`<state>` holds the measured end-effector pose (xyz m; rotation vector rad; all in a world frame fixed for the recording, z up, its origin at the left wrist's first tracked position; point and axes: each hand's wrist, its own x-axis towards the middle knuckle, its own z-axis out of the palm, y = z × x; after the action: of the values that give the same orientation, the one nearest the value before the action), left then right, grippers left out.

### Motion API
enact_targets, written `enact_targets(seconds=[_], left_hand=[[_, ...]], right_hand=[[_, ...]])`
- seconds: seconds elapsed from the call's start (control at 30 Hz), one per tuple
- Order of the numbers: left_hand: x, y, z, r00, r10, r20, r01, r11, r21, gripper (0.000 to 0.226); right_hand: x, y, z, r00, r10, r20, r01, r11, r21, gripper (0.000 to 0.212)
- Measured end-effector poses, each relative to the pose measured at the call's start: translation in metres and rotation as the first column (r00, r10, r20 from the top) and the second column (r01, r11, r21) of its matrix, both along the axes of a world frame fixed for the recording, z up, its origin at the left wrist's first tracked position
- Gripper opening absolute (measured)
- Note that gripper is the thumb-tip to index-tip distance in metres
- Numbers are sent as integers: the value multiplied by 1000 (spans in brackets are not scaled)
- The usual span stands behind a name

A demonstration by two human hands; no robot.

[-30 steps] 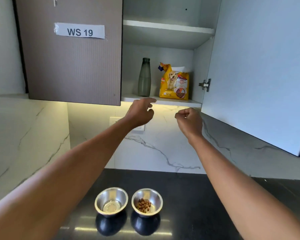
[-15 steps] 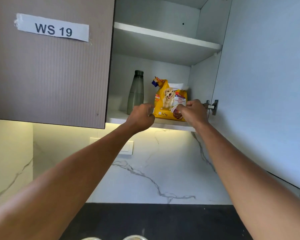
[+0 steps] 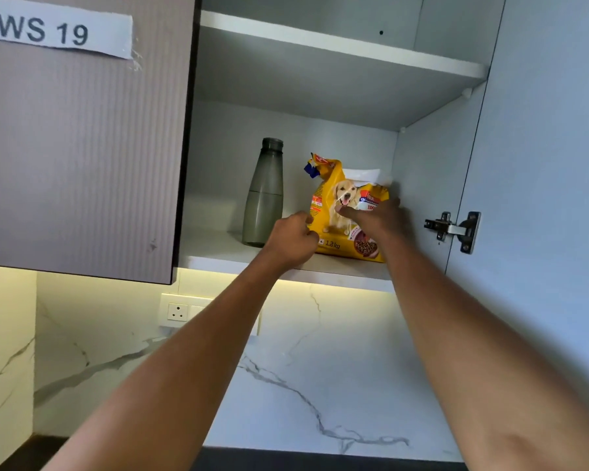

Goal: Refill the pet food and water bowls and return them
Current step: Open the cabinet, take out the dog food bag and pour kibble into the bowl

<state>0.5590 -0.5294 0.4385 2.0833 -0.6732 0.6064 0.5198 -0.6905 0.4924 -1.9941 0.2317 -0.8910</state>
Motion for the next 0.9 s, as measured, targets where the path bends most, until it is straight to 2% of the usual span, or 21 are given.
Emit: enact_targets(seconds=[0.13,0.37,0.57,0.73,0.9], left_hand=[[9,-3,0,1000,5,8,-5,1000,19,41],[11,-3,0,998,57,41,-57,998,-8,28],[1,0,2,996,75,52,-71,995,-64,20],[-8,1,3,998,51,44,-47,995,-86,32],[-19,2,4,1000,-4,19,7,992,-128,36]], right_hand=[[23,-14,0,1000,8,-26,-7,999,51,93],[36,-27,-3,999,-9,-32,12,993,115,84],[26,-25,-5,1000,3,-28,-1,998,65,75],[7,-23,-8,1000,14,-7,-13,996,84,72],[-9,-19,-15,999,-32,32,29,997,78,94]])
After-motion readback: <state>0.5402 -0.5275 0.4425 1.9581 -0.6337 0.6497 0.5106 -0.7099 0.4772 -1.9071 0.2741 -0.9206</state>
